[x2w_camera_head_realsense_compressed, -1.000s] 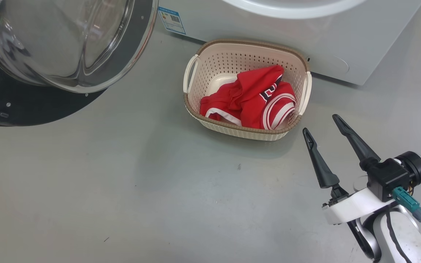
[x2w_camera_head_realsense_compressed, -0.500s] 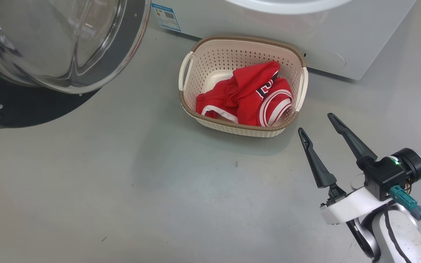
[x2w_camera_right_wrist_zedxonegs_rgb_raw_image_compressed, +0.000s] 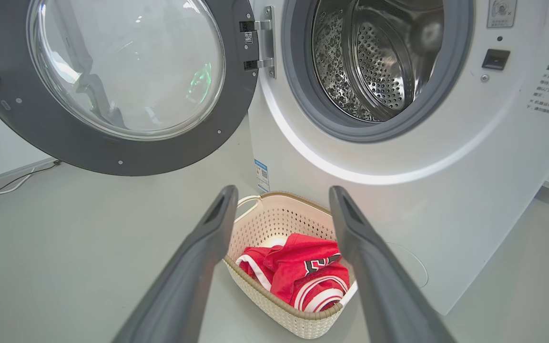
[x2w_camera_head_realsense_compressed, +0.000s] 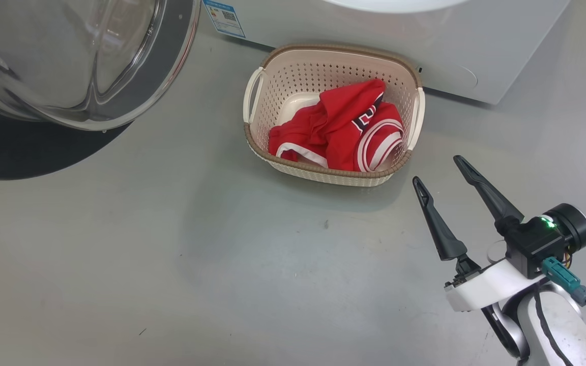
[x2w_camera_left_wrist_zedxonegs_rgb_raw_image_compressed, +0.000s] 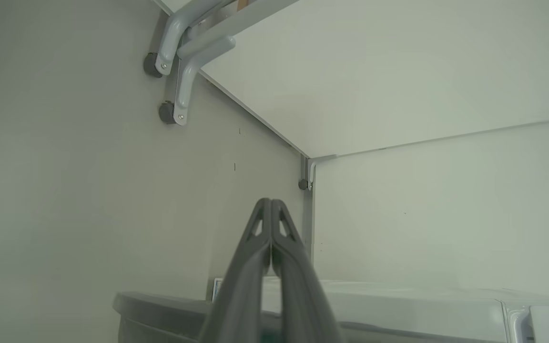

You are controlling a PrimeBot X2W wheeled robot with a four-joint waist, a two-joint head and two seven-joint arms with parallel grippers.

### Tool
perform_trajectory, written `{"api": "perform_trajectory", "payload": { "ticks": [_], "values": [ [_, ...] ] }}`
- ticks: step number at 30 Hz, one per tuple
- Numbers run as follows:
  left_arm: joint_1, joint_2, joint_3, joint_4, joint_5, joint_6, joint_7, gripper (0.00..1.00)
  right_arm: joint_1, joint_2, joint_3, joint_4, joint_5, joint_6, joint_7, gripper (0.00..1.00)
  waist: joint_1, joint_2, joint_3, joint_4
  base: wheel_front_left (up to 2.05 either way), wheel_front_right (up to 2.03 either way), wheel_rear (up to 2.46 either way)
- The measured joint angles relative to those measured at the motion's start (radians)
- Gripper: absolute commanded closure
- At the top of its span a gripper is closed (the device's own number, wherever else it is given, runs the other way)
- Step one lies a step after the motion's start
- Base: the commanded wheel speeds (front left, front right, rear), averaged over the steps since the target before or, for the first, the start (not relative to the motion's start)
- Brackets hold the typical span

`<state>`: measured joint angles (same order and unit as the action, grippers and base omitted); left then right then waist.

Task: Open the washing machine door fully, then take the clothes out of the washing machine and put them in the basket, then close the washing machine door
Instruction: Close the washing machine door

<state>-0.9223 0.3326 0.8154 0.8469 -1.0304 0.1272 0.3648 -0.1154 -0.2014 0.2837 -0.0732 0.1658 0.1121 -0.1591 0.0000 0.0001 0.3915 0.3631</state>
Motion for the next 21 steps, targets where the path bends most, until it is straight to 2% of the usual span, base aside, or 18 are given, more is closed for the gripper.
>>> {"api": "perform_trajectory", "payload": {
  "ticks": [7,21],
  "values": [
    [-0.032,0.001,-0.036,0.063,0.004,0.0,0.093,1.0,-0.006,-0.003,0.0,-0.002,0.0,0.0,0.0,0.0,0.0,0.0,0.005,-0.008,0.0,0.0,0.0],
    [-0.065,0.026,-0.067,0.112,0.015,0.0,0.179,1.0,-0.011,-0.006,-0.002,-0.003,0.0,0.0,0.004,0.0,0.0,-0.0001,0.012,-0.011,0.0,0.0,0.0]
  ]
}}
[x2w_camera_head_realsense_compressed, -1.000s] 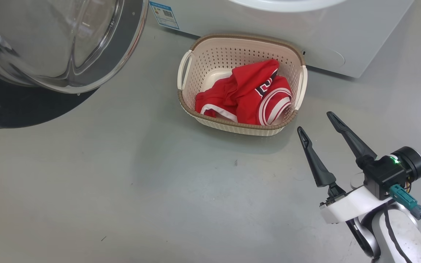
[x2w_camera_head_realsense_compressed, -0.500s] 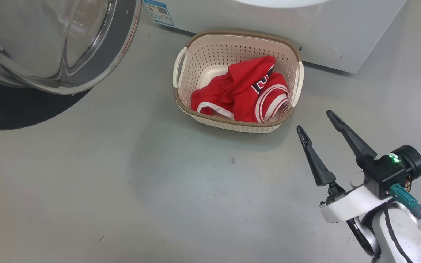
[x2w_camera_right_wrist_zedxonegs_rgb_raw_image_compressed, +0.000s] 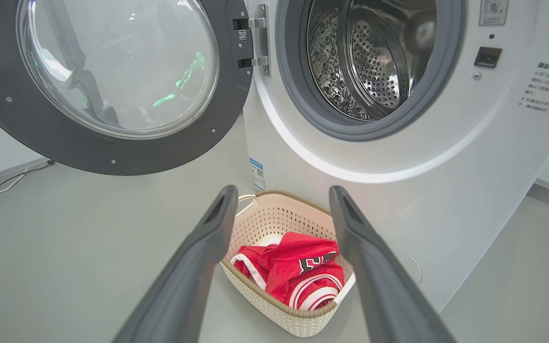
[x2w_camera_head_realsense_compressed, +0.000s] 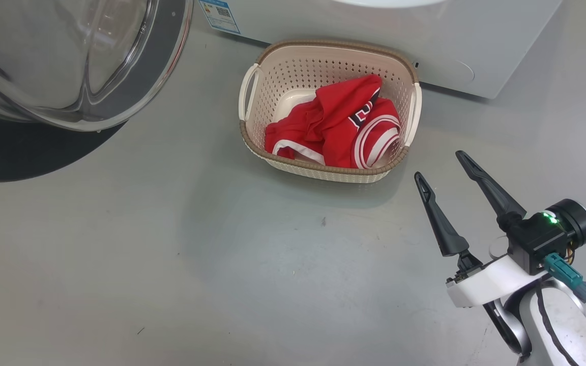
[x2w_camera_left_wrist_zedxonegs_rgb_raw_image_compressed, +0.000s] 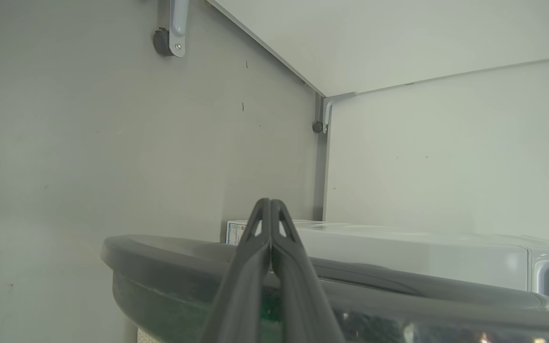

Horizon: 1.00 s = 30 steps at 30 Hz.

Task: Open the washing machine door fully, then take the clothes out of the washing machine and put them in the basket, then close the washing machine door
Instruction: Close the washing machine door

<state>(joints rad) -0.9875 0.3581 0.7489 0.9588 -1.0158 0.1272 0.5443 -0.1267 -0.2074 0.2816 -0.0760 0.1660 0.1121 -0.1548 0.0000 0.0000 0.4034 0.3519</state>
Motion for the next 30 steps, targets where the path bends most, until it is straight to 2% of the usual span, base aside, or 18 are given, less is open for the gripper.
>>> {"api": "perform_trajectory", "payload": {
  "ticks": [12,19,30],
  "values": [
    [-0.012,-0.003,-0.007,0.01,-0.013,-0.002,0.081,1.0,-0.01,-0.001,-0.001,0.001,0.002,0.0,0.0,0.0,0.0,0.0,-0.007,0.007,0.0,0.0,0.0],
    [-0.008,-0.029,-0.019,0.027,-0.014,-0.038,0.134,1.0,-0.014,0.0,-0.006,0.005,0.002,0.0,-0.005,0.0,0.0,0.0,-0.017,0.009,0.0,0.0,0.0],
    [0.058,-0.077,-0.06,0.04,-0.022,-0.123,0.227,1.0,-0.014,0.01,-0.009,0.029,0.014,-0.001,-0.018,0.0,0.0,0.0,-0.055,0.016,0.0,0.0,0.0]
  ]
}}
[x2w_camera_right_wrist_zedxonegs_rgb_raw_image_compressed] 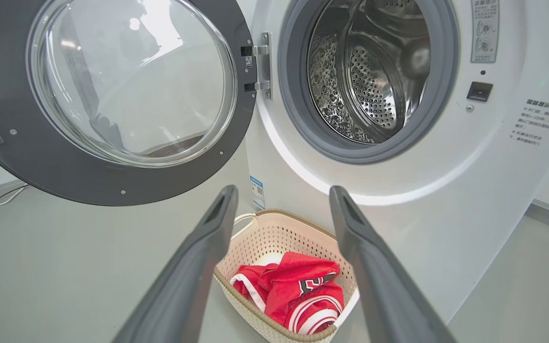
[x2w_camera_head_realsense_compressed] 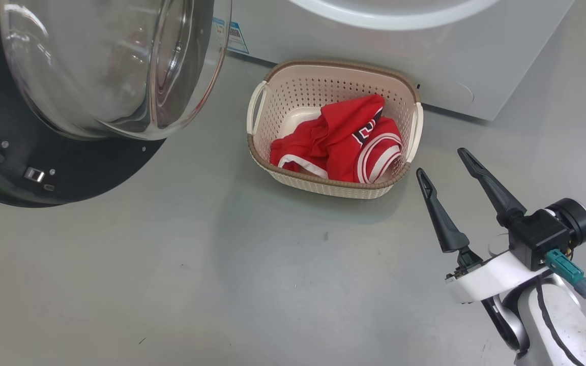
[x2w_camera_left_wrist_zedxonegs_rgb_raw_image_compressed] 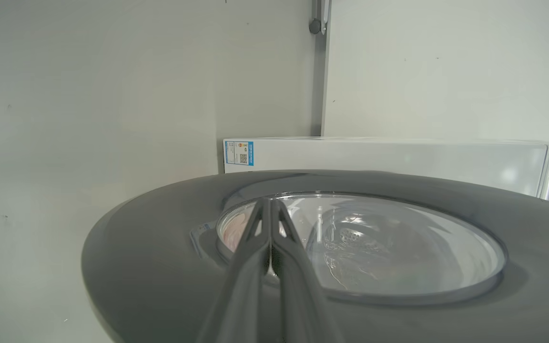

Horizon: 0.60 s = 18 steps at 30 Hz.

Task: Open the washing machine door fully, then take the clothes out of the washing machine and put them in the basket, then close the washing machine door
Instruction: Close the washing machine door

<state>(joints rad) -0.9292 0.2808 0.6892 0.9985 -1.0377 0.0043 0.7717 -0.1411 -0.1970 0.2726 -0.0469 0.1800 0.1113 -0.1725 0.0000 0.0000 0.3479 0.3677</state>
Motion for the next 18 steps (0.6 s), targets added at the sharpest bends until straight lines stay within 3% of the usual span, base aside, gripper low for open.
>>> {"api": "perform_trajectory", "payload": {
  "ticks": [9,18],
  "values": [
    [0.059,-0.03,-0.009,-0.002,-0.019,-0.072,0.065,1.0,0.001,0.009,0.005,0.01,0.004,-0.001,-0.002,0.0,0.0,0.0,-0.031,0.005,0.0,0.0,0.0],
    [0.069,-0.124,-0.026,-0.028,-0.056,-0.106,0.143,1.0,0.001,0.012,0.013,0.017,0.004,-0.001,-0.002,0.0,0.0,0.0,-0.046,0.007,0.0,0.0,0.0]
  ]
}}
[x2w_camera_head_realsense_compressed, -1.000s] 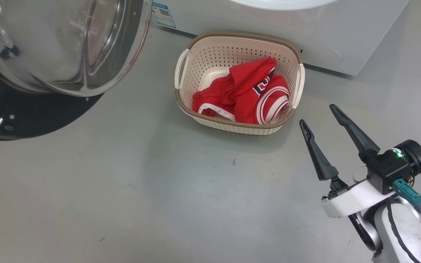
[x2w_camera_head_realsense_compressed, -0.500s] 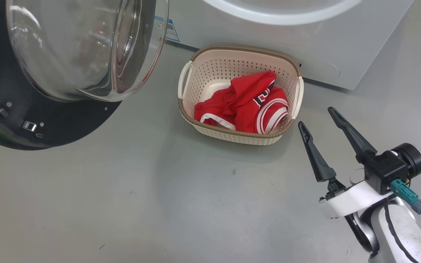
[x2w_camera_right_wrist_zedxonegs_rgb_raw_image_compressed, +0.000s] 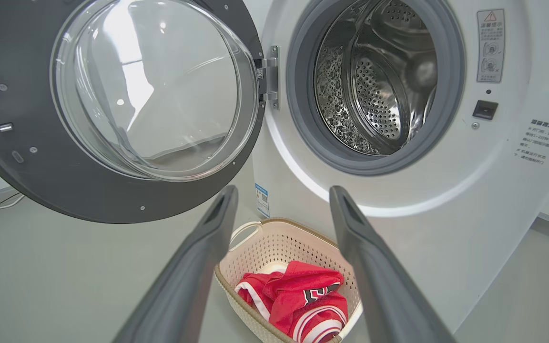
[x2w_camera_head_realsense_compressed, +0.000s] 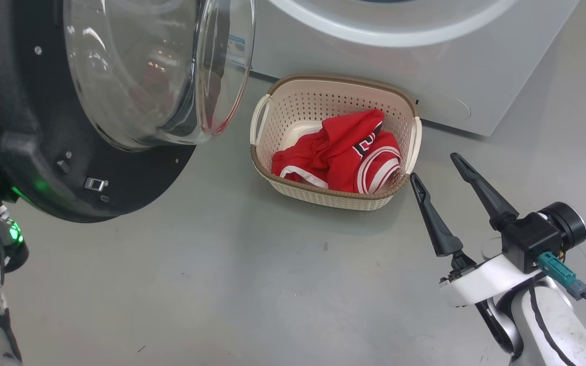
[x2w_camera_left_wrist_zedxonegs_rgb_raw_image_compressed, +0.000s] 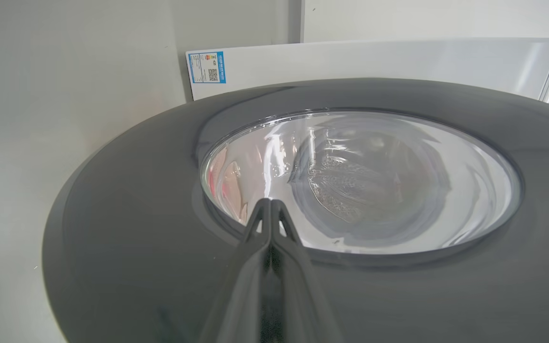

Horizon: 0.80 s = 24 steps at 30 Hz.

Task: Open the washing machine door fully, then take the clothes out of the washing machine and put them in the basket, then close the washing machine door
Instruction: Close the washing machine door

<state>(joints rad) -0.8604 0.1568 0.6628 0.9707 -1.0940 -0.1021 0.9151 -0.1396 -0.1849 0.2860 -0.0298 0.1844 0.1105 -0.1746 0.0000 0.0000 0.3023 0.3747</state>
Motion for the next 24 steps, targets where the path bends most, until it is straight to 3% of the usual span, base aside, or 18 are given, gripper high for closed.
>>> {"api": "perform_trajectory", "payload": {
  "ticks": [17,24],
  "values": [
    [0.059,-0.119,-0.061,-0.124,-0.057,-0.018,0.135,1.0,0.006,0.012,0.01,0.012,0.0,-0.009,-0.008,0.0,0.0,0.0,-0.023,-0.004,0.0,0.0,0.0],
    [0.087,-0.133,-0.089,-0.192,-0.077,-0.018,0.179,1.0,0.006,0.014,0.01,0.018,0.0,-0.016,-0.008,0.0,0.0,0.0,-0.028,-0.006,0.0,0.0,0.0]
  ]
}}
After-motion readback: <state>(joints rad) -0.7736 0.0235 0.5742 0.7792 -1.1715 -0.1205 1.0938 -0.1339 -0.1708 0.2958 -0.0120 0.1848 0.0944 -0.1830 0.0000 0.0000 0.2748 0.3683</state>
